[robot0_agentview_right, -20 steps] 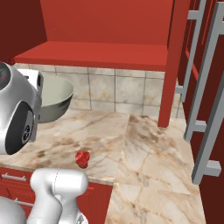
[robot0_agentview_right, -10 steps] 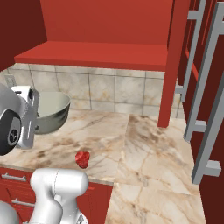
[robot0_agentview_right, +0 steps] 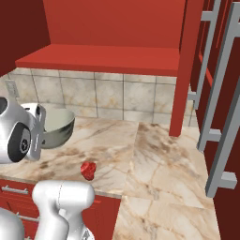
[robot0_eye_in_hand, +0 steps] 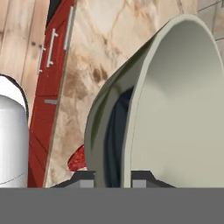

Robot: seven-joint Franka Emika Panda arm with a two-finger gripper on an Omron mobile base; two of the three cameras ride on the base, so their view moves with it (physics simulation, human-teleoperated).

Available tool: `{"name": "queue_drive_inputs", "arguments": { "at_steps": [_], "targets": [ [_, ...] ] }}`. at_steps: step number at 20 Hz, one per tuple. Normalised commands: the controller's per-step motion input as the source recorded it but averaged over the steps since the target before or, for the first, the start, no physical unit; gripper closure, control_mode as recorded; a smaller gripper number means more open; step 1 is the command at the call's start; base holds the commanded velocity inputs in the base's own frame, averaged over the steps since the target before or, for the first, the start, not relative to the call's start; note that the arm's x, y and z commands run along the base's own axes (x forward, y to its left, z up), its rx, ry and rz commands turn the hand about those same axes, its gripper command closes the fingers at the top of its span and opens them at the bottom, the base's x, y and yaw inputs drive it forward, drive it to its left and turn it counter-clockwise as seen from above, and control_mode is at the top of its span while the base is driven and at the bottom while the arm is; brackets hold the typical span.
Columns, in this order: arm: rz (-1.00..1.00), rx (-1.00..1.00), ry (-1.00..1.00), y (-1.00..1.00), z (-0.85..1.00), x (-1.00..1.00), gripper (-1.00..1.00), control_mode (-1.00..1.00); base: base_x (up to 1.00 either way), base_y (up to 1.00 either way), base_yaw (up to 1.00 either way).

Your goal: Retrieve the bowl from the cabinet, then place the raw meat into the bowl to avoid contamination.

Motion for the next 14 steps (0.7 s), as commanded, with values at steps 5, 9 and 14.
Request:
{"name": "queue_drive_inputs", "arguments": {
  "at_steps": [5, 9, 14],
  "targets": [
    [0.0, 0.0, 0.02, 0.18, -0.51, 0.55, 1.0, -1.0, 0.0, 0.0, 0.0],
    [0.01, 0.0, 0.0, 0.12, -0.43, 0.53, 1.0, -1.0, 0.0, 0.0, 0.0],
    [0.02, 0.0, 0.0, 0.07, -0.43, 0.37, 1.0, -1.0, 0.0, 0.0, 0.0]
  ]
}}
